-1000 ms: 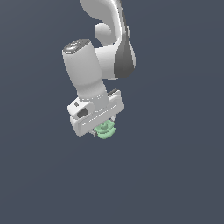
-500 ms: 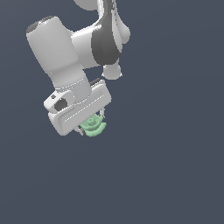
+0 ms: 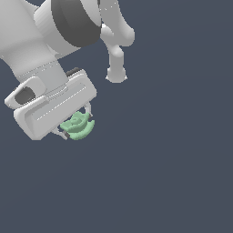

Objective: Pick up the object and move it to a goal position.

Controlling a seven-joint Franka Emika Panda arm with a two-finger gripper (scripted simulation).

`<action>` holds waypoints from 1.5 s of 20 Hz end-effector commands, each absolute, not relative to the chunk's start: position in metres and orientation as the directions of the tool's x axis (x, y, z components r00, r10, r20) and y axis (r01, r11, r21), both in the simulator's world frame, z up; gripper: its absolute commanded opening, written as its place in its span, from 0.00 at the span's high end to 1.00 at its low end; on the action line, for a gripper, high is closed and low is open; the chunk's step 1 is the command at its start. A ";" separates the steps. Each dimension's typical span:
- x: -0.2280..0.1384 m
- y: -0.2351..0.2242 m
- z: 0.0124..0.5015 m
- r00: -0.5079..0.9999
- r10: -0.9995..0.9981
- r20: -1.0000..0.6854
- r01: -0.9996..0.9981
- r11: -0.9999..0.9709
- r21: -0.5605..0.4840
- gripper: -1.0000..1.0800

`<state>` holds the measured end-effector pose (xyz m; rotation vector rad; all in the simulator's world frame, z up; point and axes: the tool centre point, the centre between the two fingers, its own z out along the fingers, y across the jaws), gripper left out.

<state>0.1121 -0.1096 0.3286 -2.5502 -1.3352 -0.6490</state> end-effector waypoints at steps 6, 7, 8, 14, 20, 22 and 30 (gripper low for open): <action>0.126 -0.134 0.363 0.400 0.763 0.507 0.867 -0.494 0.059 1.00; 0.128 -0.136 0.366 0.390 0.766 0.511 0.872 -0.486 0.062 1.00; 0.130 -0.138 0.369 0.381 0.768 0.515 0.876 -0.478 0.064 1.00; 0.137 -0.148 0.383 0.341 0.776 0.531 0.893 -0.444 0.075 1.00; 0.141 -0.152 0.390 0.320 0.779 0.539 0.901 -0.426 0.081 1.00; 0.141 -0.153 0.391 0.317 0.779 0.540 0.902 -0.423 0.081 1.00; 0.142 -0.152 0.391 0.316 0.779 0.541 0.903 -0.423 0.081 1.00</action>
